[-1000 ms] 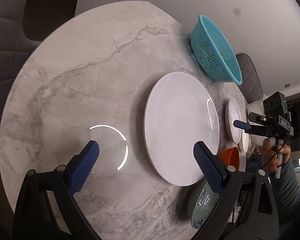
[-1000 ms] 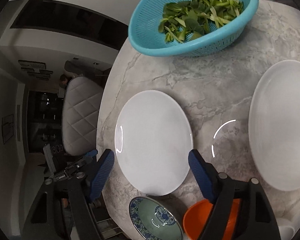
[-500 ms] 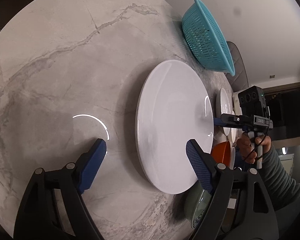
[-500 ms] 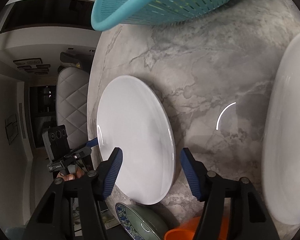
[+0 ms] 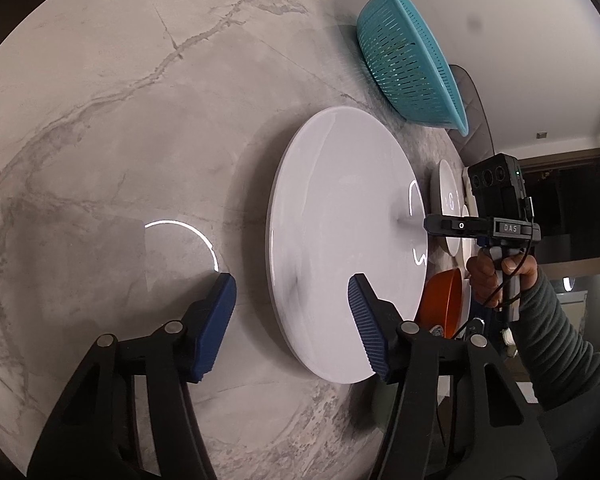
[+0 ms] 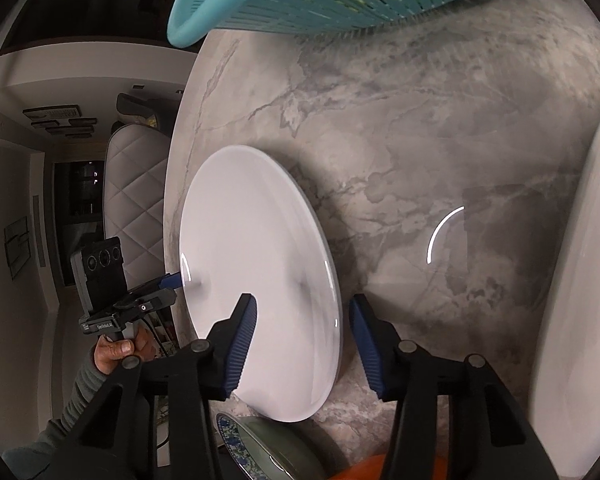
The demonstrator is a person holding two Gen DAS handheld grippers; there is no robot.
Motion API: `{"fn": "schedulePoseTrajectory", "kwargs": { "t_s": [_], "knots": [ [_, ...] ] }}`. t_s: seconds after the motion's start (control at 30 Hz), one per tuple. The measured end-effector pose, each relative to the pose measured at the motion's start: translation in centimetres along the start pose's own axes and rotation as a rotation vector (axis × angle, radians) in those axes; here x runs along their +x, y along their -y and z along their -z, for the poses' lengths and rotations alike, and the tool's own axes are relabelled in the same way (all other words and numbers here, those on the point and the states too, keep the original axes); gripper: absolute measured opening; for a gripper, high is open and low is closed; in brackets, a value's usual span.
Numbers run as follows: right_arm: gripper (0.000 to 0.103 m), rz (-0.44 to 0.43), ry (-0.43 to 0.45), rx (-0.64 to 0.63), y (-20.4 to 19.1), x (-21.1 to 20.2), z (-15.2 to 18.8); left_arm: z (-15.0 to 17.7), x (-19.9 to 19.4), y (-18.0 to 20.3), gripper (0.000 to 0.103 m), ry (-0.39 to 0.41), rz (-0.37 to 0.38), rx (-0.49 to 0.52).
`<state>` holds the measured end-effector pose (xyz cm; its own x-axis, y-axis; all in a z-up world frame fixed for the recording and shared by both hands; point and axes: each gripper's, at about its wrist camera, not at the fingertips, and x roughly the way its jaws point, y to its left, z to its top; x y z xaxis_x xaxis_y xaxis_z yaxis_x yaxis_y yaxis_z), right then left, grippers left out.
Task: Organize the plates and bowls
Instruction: 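Pinch the large white plate rim with both grippers and lift it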
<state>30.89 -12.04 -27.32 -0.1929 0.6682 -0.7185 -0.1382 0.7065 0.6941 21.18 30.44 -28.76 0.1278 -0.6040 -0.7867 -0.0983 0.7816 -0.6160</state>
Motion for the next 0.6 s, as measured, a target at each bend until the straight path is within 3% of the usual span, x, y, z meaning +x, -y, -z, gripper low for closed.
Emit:
{"fn": "schedulePoseTrajectory", "kwargs": {
  "t_s": [0.17, 0.23, 0.6],
  "knots": [
    [0.048, 0.014, -0.017, -0.029, -0.8, 0.4, -0.1, 0.0, 0.8, 0.9, 0.035, -0.038, 0.014, 0.021],
    [0.043, 0.024, -0.027, -0.034, -0.9, 0.6, -0.3, -0.2, 1.2, 1.3, 0.035, -0.043, 0.002, 0.028],
    [0.033, 0.031, -0.026, -0.019, -0.6, 0.6, -0.6, 0.0, 1.2, 0.6, 0.035, -0.022, 0.028, -0.019]
  ]
}}
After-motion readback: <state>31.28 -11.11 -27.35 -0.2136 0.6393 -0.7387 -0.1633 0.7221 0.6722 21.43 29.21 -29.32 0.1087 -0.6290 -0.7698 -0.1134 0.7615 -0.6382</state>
